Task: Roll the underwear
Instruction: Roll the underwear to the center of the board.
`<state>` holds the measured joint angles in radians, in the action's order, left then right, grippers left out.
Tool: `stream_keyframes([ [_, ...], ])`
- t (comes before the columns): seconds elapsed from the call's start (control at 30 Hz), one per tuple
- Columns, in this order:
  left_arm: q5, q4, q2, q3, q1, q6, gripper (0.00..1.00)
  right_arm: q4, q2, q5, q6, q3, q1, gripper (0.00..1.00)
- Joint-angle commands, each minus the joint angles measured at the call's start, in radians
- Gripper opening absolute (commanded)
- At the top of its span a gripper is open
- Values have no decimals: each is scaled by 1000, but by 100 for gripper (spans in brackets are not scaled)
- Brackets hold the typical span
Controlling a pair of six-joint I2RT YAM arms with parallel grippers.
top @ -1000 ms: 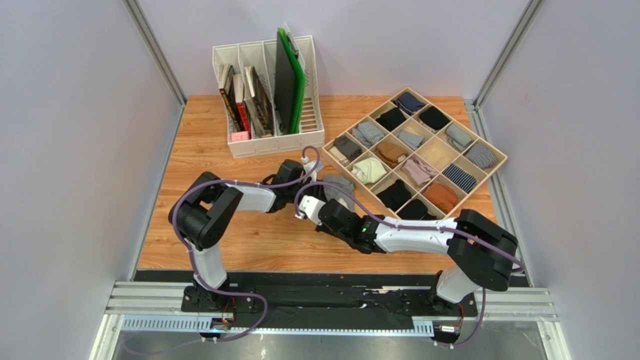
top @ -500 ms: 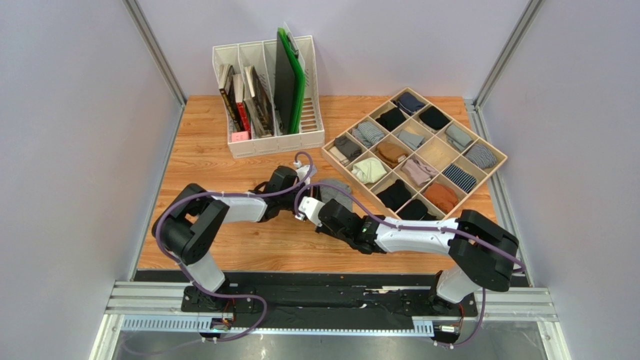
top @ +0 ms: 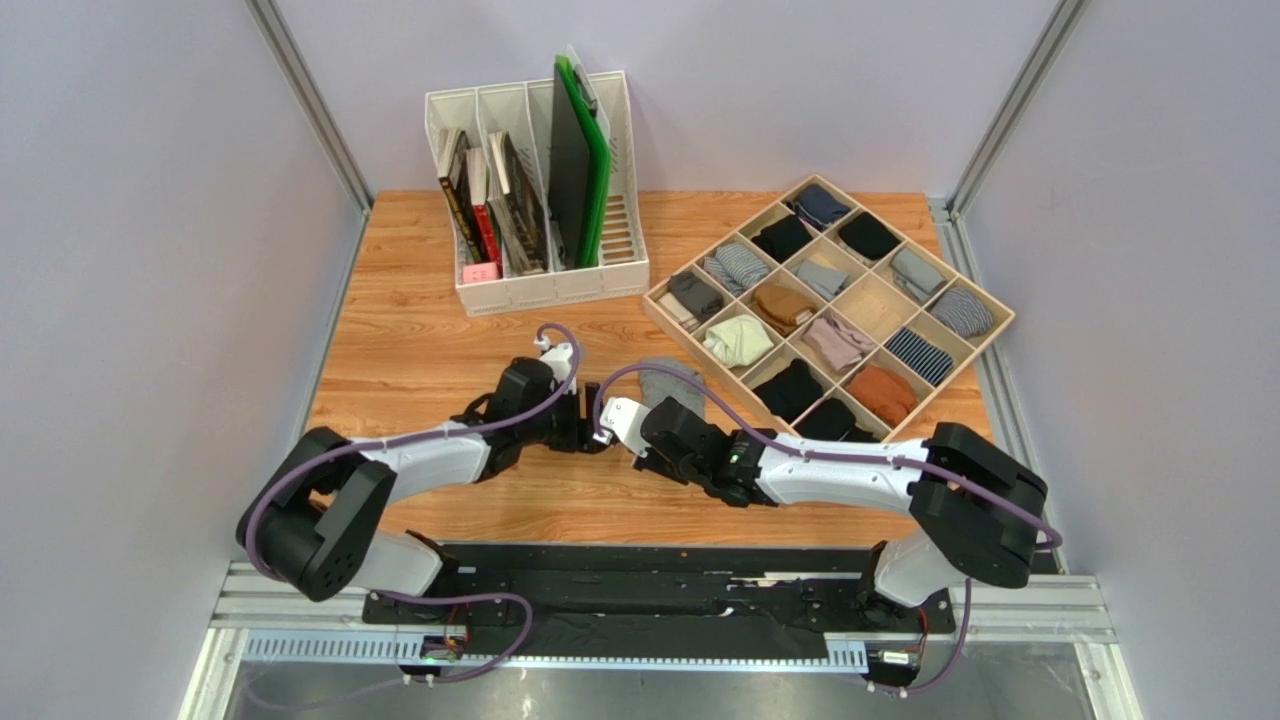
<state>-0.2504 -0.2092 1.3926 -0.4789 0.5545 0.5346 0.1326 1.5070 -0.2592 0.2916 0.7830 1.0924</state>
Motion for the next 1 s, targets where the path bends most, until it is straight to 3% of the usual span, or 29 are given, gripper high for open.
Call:
stream_keyframes([
  [0.0, 30, -172, -88, 104, -1, -44, 70, 12, -47, 53, -12, 44, -15, 0],
  [0.2, -1, -447, -236, 276, 19, -149, 68, 38, -65, 147, -28, 55, -51, 0],
  [0.37, 22, -521, -267, 290, 155, -295, 66, 85, -56, 233, -31, 93, -86, 0],
  [0.53, -4, -654, -262, 318, 215, -347, 66, 122, -28, 334, -32, 122, -124, 0],
  [0.8, 7, -832, -109, 321, 252, -384, 67, 163, 13, 423, -29, 160, -164, 0],
  [0.97, -12, -1044, 44, 333, 255, -424, 69, 173, 35, 460, -32, 174, -189, 0],
])
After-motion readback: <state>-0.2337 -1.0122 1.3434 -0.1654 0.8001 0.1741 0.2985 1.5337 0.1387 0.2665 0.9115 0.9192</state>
